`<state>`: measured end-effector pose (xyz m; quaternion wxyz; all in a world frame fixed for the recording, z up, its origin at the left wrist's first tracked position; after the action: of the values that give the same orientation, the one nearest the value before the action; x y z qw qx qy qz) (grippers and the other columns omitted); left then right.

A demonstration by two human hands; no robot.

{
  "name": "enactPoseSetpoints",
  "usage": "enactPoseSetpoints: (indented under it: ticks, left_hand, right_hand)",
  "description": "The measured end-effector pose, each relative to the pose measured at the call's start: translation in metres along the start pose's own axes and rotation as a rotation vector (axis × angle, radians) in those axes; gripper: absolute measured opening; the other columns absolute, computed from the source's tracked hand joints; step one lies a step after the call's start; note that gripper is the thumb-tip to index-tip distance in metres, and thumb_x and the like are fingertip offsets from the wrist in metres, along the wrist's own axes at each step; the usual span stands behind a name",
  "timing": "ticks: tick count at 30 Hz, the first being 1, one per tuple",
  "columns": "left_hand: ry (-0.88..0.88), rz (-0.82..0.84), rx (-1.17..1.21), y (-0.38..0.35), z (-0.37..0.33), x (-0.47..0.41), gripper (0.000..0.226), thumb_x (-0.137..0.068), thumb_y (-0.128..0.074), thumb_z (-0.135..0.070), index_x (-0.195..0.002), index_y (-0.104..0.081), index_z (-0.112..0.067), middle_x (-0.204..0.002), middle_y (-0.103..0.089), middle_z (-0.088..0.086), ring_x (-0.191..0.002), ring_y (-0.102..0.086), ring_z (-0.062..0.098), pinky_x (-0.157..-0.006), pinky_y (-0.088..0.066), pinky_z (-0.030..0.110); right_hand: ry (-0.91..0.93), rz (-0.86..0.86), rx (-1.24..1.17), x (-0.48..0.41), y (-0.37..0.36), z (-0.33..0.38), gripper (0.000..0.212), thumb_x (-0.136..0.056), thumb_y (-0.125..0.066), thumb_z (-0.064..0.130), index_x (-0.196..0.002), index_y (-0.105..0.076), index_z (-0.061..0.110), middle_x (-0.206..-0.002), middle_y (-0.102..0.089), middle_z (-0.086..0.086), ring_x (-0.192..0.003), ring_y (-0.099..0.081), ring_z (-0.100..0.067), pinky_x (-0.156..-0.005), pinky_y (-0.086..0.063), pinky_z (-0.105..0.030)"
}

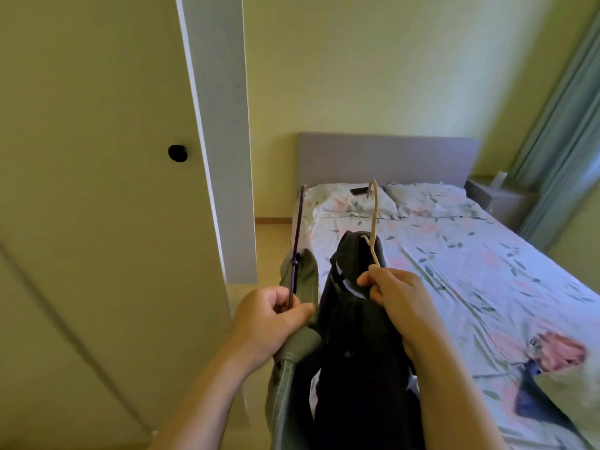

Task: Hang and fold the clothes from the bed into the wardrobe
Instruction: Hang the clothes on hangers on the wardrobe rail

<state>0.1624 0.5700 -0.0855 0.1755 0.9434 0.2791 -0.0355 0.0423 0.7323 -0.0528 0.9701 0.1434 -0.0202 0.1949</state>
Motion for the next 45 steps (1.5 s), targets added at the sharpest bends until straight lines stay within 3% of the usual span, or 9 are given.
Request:
enactPoseSetpoints:
  ticks: [7,14,25,32,37,45]
  left_hand:
    - [0.021,0.100,0.025,-0.012,0.009,-0.049,0.035,-0.085,-0.071,-0.029,-0.058,-0.057,-0.010,-0.052,-0.048,0.002,-0.050,-0.045,0.011,-0.049,-0.038,0.018]
    - [0.045,0.048,-0.002,-0.023,0.018,-0.112,0.037,-0.085,-0.070,-0.027,-0.060,-0.055,-0.004,-0.052,-0.045,0.001,-0.053,-0.043,0.013,-0.058,-0.039,0.031]
    - [0.069,-0.127,-0.072,-0.017,0.030,-0.208,0.033,-0.085,-0.069,-0.030,-0.062,-0.059,-0.010,-0.054,-0.049,0.000,-0.054,-0.047,0.009,-0.057,-0.042,0.026]
    - [0.050,-0.141,-0.042,-0.001,0.048,-0.267,0.032,-0.084,-0.070,-0.032,-0.061,-0.059,-0.012,-0.051,-0.048,-0.004,-0.051,-0.047,0.005,-0.050,-0.041,0.015]
    - [0.076,-0.166,-0.009,-0.001,0.060,-0.311,0.030,-0.084,-0.070,-0.032,-0.066,-0.063,-0.009,-0.051,-0.052,-0.003,-0.050,-0.050,0.004,-0.049,-0.040,0.013]
    - [0.098,-0.200,-0.055,-0.013,0.069,-0.380,0.034,-0.086,-0.069,-0.033,-0.058,-0.056,-0.019,-0.045,-0.045,-0.008,-0.045,-0.043,0.002,-0.046,-0.036,0.012]
  right_hand:
    - [-0.030,-0.062,0.006,-0.032,0.000,-0.001,0.038,-0.097,-0.051,0.024,-0.066,-0.070,0.015,-0.045,-0.042,0.003,-0.039,-0.034,-0.008,-0.042,-0.029,-0.019]
    - [-0.032,0.008,0.000,-0.105,-0.009,-0.004,0.037,-0.098,-0.051,0.021,-0.068,-0.070,0.011,-0.042,-0.042,0.006,-0.036,-0.034,-0.004,-0.039,-0.029,-0.013]
    - [0.027,0.180,-0.005,-0.227,-0.044,0.023,0.036,-0.095,-0.051,0.019,-0.068,-0.069,0.004,-0.045,-0.040,0.002,-0.043,-0.036,-0.008,-0.041,-0.032,-0.012]
    - [0.040,0.205,0.007,-0.284,-0.070,0.039,0.037,-0.096,-0.050,0.018,-0.065,-0.066,0.010,-0.043,-0.039,0.003,-0.035,-0.033,-0.004,-0.037,-0.028,-0.011]
    - [0.032,0.243,-0.023,-0.327,-0.075,0.045,0.037,-0.098,-0.049,0.017,-0.067,-0.066,0.007,-0.043,-0.039,0.002,-0.035,-0.033,-0.004,-0.038,-0.029,-0.010]
    - [0.063,0.311,0.002,-0.404,-0.091,0.049,0.038,-0.098,-0.049,0.020,-0.066,-0.067,0.011,-0.044,-0.039,0.002,-0.038,-0.033,-0.006,-0.039,-0.026,-0.013]
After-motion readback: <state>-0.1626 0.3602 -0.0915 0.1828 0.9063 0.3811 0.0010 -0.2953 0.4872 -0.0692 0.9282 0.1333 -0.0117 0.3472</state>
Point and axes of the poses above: each hand's wrist, its own x-axis away from the middle knuckle, its own y-axis out of the back of the hand, z = x × y, the point moved 6 cm from there along -x, towards the middle knuckle
